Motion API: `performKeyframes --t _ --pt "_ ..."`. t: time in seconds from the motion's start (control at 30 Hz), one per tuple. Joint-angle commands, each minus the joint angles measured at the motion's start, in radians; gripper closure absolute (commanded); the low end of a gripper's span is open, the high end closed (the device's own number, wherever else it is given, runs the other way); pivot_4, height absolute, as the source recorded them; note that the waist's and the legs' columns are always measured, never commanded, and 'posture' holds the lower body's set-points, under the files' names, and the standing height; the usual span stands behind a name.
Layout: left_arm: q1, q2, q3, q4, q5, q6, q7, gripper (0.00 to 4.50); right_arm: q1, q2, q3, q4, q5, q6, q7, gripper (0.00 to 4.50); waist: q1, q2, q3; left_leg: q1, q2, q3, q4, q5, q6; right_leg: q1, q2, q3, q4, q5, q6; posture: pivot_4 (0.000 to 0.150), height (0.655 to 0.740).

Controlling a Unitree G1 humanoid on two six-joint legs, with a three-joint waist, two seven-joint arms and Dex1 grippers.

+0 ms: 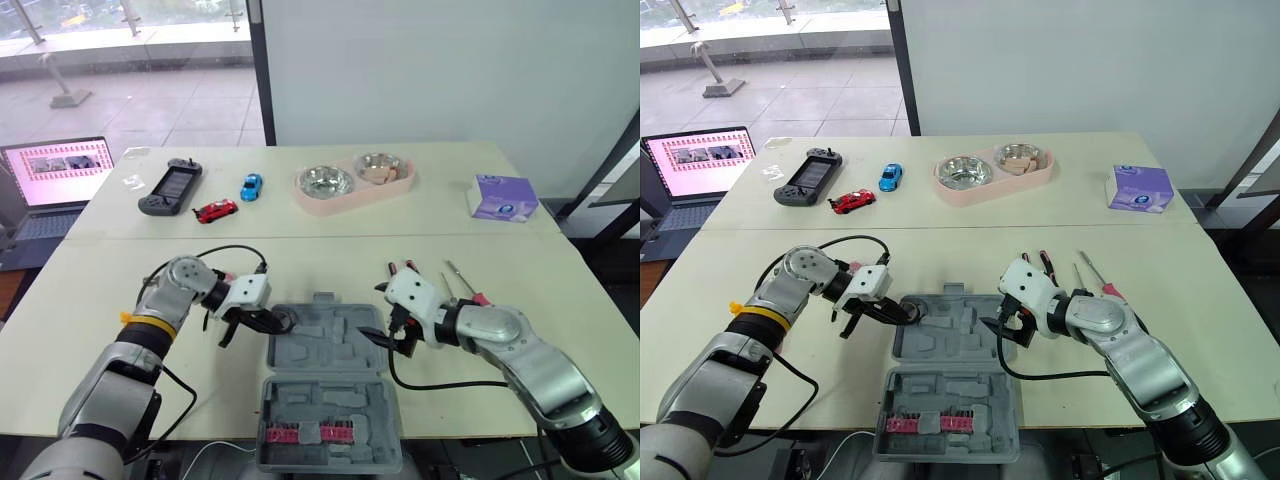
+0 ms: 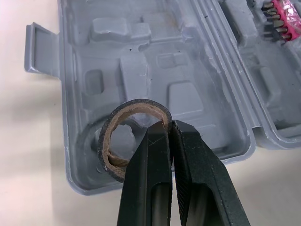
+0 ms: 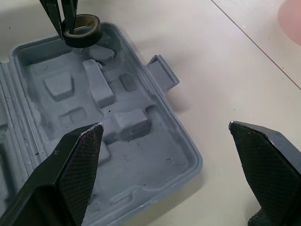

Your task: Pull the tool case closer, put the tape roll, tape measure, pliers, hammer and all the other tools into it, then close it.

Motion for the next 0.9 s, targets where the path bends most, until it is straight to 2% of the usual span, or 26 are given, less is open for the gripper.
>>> performKeyframes --t 0.03,0.17,0.27,0.43,0.67,0.9 --pt "0.001 0.007 0.004 0.003 0.012 -0.026 0.020 4.48 -0.009 -0.001 -0.033 -0.053 0.006 -0.010 0.000 0.00 0.000 0.000 0.000 0.000 0.000 0.000 0.000 0.000 0.000 0.000 0.000 0.000 0.000 0.000 0.000 0.150 0.7360" --pt "-0.014 0.002 0.017 0.010 -0.001 -0.024 0.035 4.48 -0.009 0.000 -0.032 -0.055 0.007 -0.009 0.000 0.00 0.000 0.000 0.000 0.000 0.000 0.000 0.000 0.000 0.000 0.000 0.000 0.000 0.000 0.000 0.000 0.150 0.7360" --pt "-0.031 0.002 0.023 0.023 -0.002 -0.028 0.051 3.41 -0.009 0.000 -0.032 -0.055 0.008 -0.008 0.000 0.00 0.000 0.000 0.000 0.000 0.000 0.000 0.000 0.000 0.000 0.000 0.000 0.000 0.001 0.000 0.000 0.150 0.7360" --pt "-0.039 0.011 0.026 0.011 -0.016 -0.017 0.036 0.94 -0.008 0.001 -0.036 -0.057 0.012 -0.007 0.000 0.00 0.000 0.000 0.000 0.000 0.000 0.000 0.001 0.000 0.000 0.000 0.000 0.000 0.002 0.000 0.000 0.150 0.7360" --pt "-0.033 0.031 0.050 -0.055 -0.060 0.033 0.005 0.94 -0.002 -0.001 -0.047 -0.060 0.017 -0.006 0.001 0.00 0.000 0.000 0.000 0.000 0.000 0.000 0.001 0.000 0.000 -0.001 0.000 0.000 0.003 0.000 0.000 0.150 0.7360" --pt "-0.008 0.028 0.112 -0.077 -0.105 0.133 0.057 0.94 0.003 0.001 -0.052 -0.067 0.015 -0.001 0.001 0.00 -0.002 0.000 0.000 0.000 0.000 0.000 0.001 0.000 0.000 -0.001 0.000 0.000 0.004 0.000 0.000 0.150 0.7360"
